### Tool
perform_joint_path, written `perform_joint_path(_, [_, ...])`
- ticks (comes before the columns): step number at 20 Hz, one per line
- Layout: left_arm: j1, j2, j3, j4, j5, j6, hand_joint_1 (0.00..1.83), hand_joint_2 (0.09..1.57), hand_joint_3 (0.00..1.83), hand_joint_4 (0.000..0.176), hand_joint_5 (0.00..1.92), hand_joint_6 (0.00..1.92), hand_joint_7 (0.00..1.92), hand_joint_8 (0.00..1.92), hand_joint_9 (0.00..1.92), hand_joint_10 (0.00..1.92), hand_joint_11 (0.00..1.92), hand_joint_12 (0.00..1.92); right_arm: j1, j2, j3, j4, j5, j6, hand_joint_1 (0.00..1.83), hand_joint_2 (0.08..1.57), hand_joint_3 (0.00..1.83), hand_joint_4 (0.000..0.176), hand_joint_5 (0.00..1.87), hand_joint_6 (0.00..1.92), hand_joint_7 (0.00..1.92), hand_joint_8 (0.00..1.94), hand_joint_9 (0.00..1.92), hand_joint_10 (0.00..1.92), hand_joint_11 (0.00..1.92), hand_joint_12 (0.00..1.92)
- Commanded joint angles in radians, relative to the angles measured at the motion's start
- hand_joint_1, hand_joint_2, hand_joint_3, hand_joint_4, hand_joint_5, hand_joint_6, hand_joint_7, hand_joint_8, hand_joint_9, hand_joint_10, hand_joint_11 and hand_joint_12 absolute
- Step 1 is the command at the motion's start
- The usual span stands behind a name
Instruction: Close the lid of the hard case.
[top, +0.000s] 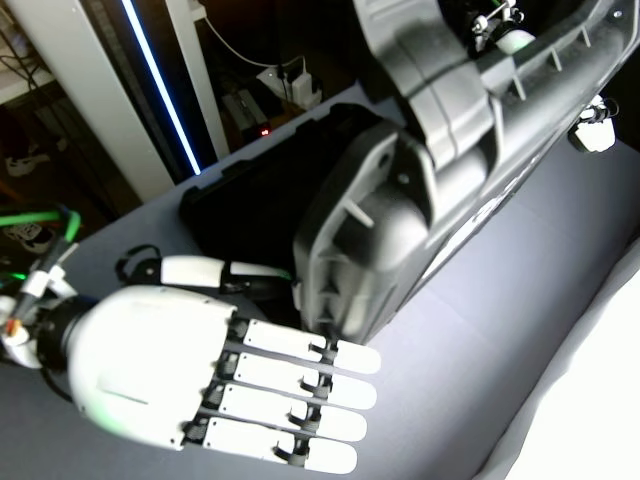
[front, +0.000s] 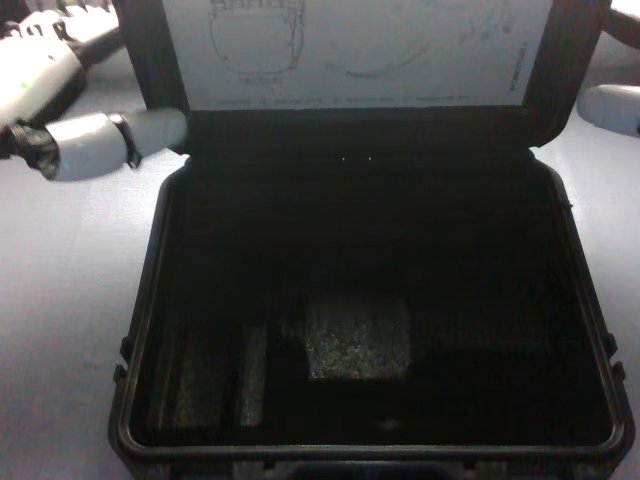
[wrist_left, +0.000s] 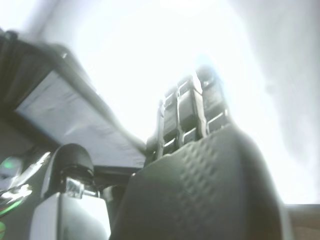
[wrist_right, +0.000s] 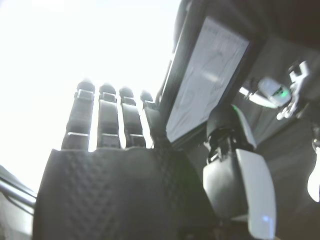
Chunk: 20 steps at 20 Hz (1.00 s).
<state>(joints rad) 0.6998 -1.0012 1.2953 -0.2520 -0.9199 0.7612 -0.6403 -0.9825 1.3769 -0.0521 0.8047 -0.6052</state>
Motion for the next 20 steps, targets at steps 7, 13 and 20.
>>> perform_joint_path(7, [0.024,0.084,-0.094,0.079,-0.219,-0.003,0.29,1.17,0.0,0.013,0.15,0.0,0.15,0.0,0.11,0.01,0.04,0.19,-0.014,0.055,-0.097,0.011,0.257,0.006,0.0,1.27,0.0,0.0,0.0,0.0,0.0,0.0,0.0,0.0,0.01,0.01])
perform_joint_path(13, [0.092,0.141,-0.163,0.093,-0.296,-0.003,0.34,1.16,0.0,0.0,0.15,0.0,0.15,0.0,0.12,0.0,0.0,0.28,-0.082,0.093,-0.158,0.012,0.341,0.013,0.03,1.23,0.0,0.008,0.0,0.0,0.01,0.0,0.0,0.0,0.04,0.02])
perform_joint_path(20, [0.147,0.171,-0.207,0.08,-0.366,-0.003,0.68,1.3,0.01,0.0,0.16,0.0,0.14,0.0,0.13,0.0,0.02,0.41,-0.174,0.111,-0.198,0.036,0.406,0.029,0.02,1.3,0.01,0.0,0.0,0.0,0.0,0.0,0.0,0.0,0.03,0.03])
